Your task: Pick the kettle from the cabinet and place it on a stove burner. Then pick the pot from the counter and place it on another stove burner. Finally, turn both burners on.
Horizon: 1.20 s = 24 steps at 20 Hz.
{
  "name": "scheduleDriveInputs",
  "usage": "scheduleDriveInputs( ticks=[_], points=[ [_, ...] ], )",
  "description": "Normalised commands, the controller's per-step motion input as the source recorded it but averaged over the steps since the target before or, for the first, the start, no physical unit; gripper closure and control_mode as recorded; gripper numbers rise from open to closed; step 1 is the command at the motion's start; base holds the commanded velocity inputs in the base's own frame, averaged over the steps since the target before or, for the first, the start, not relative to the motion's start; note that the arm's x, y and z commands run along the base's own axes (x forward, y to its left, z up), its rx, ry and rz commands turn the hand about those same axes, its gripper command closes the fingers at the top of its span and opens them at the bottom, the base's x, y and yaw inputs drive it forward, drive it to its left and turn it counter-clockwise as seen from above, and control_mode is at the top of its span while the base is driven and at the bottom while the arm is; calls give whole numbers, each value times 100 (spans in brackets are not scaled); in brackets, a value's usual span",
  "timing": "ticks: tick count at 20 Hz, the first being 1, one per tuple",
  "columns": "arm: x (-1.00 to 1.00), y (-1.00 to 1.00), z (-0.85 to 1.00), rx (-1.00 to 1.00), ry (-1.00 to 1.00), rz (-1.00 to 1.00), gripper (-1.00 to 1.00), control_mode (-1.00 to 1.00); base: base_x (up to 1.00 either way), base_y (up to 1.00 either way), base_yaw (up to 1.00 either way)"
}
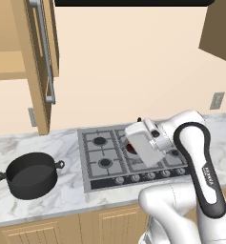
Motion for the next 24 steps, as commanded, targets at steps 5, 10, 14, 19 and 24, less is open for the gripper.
scheduleDriveInputs(
  ticks=[5,10,14,19,24],
  points=[
    [10,39,-9,0,-15,0,-100,-100,0,0,0],
    [11,39,-14,0,-7,0,-100,-100,0,0,0],
    [17,33,-13,0,-3,0,-100,-100,0,0,0],
    [22,25,-19,0,0,0,-100,-100,0,0,0],
    [25,22,-27,0,0,0,-100,-100,0,0,0]
  ],
)
